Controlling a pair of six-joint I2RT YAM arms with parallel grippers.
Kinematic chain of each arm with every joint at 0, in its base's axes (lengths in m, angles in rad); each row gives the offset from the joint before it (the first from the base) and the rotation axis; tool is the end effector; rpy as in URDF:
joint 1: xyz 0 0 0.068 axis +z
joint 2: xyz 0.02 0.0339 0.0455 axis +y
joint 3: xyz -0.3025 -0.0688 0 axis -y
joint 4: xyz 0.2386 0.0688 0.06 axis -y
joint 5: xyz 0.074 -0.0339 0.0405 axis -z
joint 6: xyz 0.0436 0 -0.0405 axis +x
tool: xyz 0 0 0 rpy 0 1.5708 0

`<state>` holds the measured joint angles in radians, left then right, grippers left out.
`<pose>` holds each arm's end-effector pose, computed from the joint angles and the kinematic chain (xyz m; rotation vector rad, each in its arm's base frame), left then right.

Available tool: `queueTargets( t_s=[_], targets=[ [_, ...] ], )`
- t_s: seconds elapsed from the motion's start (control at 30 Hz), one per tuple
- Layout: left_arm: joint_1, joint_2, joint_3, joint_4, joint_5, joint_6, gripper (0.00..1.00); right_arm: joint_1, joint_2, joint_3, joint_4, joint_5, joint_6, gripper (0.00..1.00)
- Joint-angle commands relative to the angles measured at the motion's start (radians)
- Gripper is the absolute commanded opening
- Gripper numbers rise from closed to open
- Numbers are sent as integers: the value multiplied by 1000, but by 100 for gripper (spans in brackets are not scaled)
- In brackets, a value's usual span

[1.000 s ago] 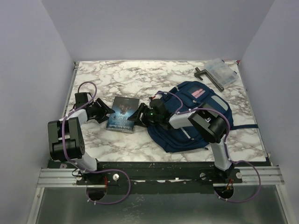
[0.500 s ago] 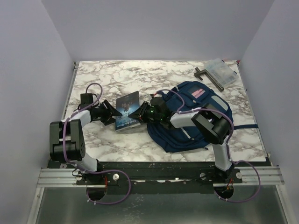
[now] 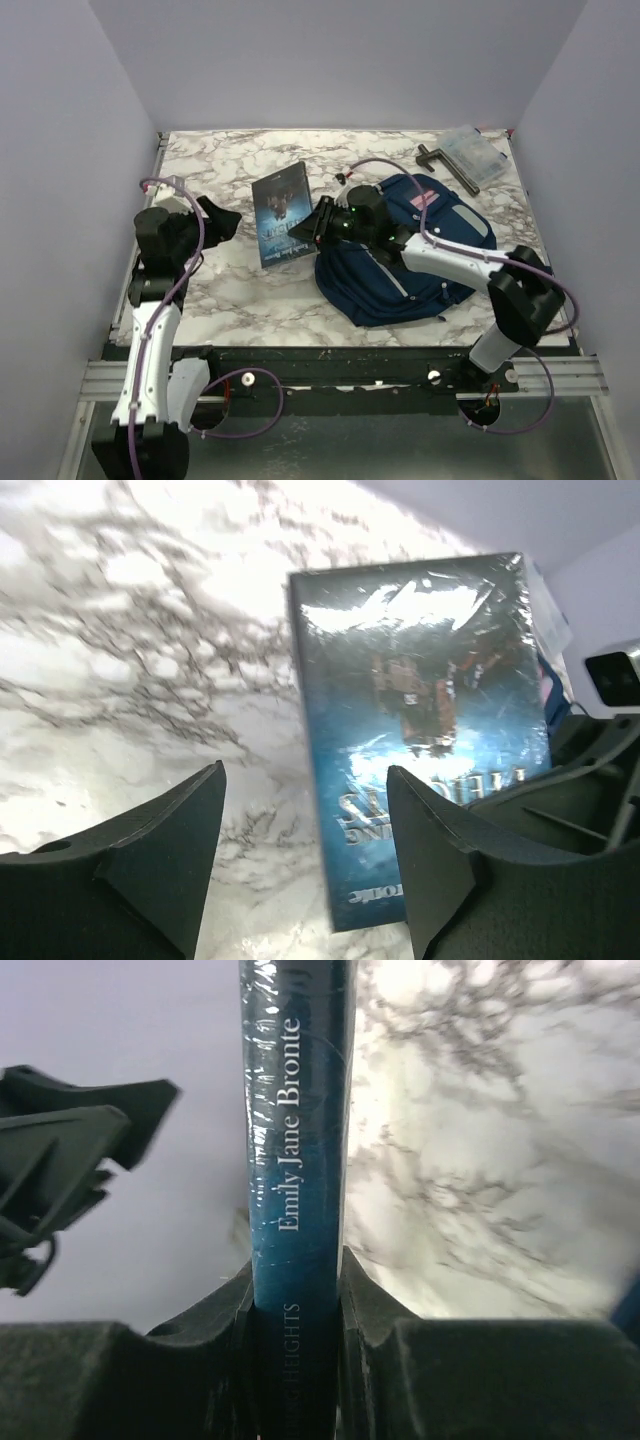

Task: Pack the student bag
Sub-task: Pick up the book from the center of the board.

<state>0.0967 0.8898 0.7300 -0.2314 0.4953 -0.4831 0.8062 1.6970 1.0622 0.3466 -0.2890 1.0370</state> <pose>0.1797 -0.0034 0.3270 -0.2421 1.9700 -0.7371 0.2657 0.2950 0.2875 0.0155 2.1539 1.4618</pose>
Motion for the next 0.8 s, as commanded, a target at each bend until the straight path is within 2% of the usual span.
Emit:
queueTargets(
  t_s=[0.0, 0.07, 0.17, 0.23, 0.33, 0.4, 0.5, 0.57, 0.67, 0.77],
  targets=[
    [-46, -231, -83, 59, -311, 75, 69, -10, -218, 42, -262, 206, -385, 1],
    [-55, -278, -101, 83, -322, 72, 76, -10, -303, 29, -343, 378, -481, 0],
    [-55, -264, -144, 143, -299, -8, 98, -10, -413, 22, -454, 525, -553, 1],
    [-54, -256, -175, 193, -237, -56, 98, -10, -472, 13, -476, 545, -567, 1],
    [-62, -269, -228, 370, -51, -139, 98, -10, -532, 4, -484, 532, -560, 1],
    [-93, -272, -222, 431, -4, -197, 98, -10, -556, 5, -496, 542, -507, 1],
    [-264, -261, -177, 432, -10, -249, 98, -10, -595, -29, -443, 536, -403, 1],
    [-371, -244, -190, 495, -38, -347, 98, -10, -617, -65, -375, 546, -297, 1],
    [-538, -203, -236, 638, -113, -487, 97, -11, -642, -136, -223, 549, -120, 1],
    [-671, -178, -256, 711, -234, -545, 97, -12, -678, -232, -41, 565, -6, 1]
  ],
)
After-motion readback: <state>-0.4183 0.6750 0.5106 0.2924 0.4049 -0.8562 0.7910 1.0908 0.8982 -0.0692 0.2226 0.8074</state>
